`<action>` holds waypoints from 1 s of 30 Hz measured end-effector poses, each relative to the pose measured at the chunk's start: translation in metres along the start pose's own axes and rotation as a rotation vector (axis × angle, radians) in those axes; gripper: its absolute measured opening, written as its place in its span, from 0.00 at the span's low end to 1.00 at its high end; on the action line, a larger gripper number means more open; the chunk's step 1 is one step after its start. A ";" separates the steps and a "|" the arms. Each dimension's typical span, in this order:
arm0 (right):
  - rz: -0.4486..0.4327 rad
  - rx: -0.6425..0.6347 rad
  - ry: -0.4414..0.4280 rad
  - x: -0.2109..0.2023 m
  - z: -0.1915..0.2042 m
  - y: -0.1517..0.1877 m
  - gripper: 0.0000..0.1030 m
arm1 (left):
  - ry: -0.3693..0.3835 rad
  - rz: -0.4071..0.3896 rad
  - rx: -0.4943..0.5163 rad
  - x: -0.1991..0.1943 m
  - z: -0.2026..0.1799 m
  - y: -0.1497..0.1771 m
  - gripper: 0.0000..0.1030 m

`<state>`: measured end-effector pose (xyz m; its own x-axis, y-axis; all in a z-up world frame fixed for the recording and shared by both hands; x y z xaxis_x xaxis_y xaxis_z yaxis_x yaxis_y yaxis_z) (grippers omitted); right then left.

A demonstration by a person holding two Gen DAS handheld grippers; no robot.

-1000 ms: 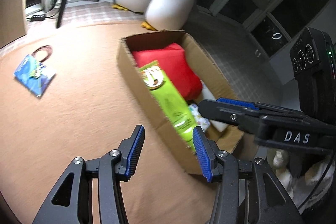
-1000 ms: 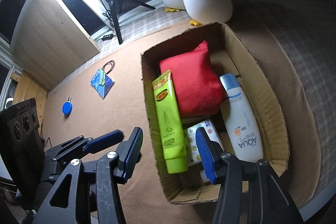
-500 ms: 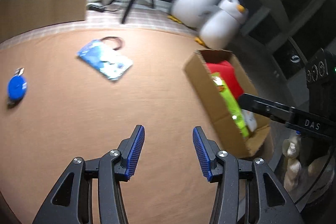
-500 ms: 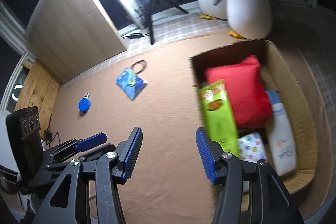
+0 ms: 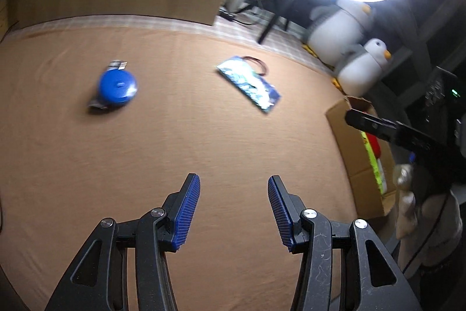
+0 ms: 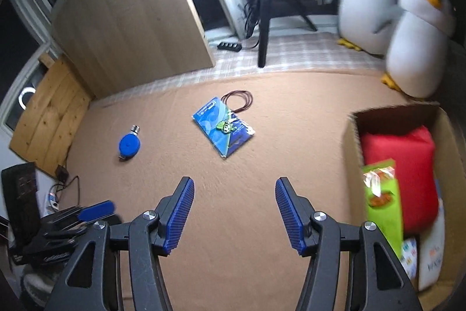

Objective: Organize objects
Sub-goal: 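Move the right gripper to the blue card package on the floor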

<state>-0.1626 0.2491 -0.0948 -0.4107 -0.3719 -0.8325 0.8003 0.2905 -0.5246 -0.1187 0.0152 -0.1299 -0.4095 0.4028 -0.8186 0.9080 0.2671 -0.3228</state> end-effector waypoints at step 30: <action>0.195 -0.068 -0.014 0.162 -0.010 -0.079 0.53 | -0.058 -0.014 -0.145 -0.025 0.091 0.005 0.52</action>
<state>-0.2967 0.1751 -0.1901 -0.2448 -0.3151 -0.9170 0.8323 0.4169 -0.3654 -0.0959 -0.0737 -0.1541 -0.4123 0.3480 -0.8420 0.8781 0.3980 -0.2656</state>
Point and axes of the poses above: each gripper's, at about its wrist camera, not at the fingertips, and x roughly the way its jaws point, z to its left, y to its underside, the point moved 3 cm from there along x, roughly the way its jaws point, and after that the axes turned 13 degrees about -x, right-handed, at the moved point
